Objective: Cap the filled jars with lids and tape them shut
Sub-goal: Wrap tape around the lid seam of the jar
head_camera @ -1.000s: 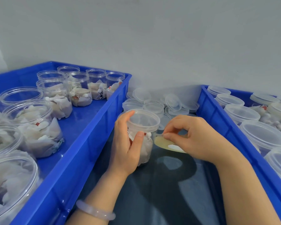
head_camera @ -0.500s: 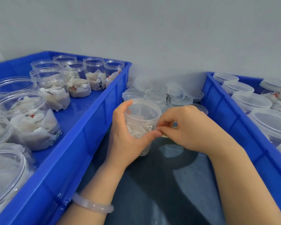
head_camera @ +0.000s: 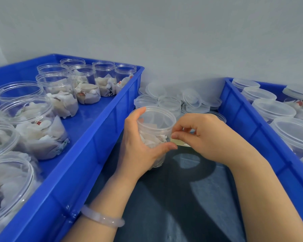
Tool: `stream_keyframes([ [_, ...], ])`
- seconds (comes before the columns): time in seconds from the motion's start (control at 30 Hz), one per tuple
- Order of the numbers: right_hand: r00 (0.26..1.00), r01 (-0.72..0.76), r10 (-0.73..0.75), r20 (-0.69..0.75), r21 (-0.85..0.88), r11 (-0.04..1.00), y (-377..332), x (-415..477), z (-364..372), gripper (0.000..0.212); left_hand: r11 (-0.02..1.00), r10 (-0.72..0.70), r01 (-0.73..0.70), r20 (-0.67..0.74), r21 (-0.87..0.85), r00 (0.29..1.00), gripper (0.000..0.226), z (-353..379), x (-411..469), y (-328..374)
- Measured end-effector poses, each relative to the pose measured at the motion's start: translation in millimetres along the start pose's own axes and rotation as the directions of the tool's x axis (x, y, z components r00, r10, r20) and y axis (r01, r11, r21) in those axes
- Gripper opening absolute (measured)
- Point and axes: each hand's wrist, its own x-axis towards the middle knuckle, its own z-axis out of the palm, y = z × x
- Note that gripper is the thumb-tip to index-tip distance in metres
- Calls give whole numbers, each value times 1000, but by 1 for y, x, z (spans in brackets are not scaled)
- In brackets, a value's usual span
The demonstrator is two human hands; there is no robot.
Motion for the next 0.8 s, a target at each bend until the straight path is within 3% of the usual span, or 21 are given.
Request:
stream_keyframes([
  [0.63, 995, -82, 78, -63, -61, 995, -8, -1, 2, 14, 998, 3, -6, -56, -67, 998, 66, -2, 1, 11],
  [0.73, 972, -233, 232, -17, -124, 965, -7, -3, 0, 56, 996, 22, -25, -42, -85, 999, 68, -2, 0, 11],
  [0.8, 923, -348, 370, 107, -184, 919, -9, -4, 0, 89, 994, 18, -22, -40, -106, 999, 68, -2, 0, 12],
])
